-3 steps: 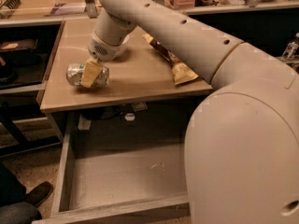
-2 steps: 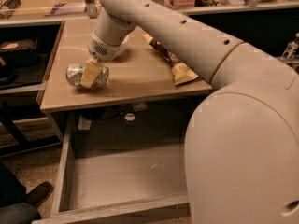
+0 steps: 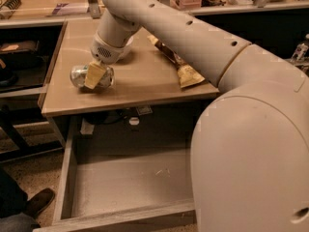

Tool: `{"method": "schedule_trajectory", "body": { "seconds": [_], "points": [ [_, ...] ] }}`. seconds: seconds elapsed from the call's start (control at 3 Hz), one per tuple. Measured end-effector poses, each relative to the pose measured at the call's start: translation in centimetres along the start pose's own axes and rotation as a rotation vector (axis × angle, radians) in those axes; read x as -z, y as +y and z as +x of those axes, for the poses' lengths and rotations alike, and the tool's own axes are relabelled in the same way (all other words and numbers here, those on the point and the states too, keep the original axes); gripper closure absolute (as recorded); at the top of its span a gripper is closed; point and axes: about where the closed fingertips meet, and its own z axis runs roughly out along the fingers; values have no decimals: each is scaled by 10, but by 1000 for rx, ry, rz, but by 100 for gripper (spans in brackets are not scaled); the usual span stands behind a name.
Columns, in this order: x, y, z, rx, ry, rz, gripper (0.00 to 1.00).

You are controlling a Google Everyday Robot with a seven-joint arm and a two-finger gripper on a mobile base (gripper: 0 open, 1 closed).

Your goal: Pick 7up can from top drawer and place on counter

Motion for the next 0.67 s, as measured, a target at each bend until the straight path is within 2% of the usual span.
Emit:
{"method": "schedule_trajectory", "body": {
  "seconds": [0.33,0.67],
  "points": [
    [-1,0,0,0,1,-1,0],
    [-1,0,0,0,1,-2,0]
  ]
}}
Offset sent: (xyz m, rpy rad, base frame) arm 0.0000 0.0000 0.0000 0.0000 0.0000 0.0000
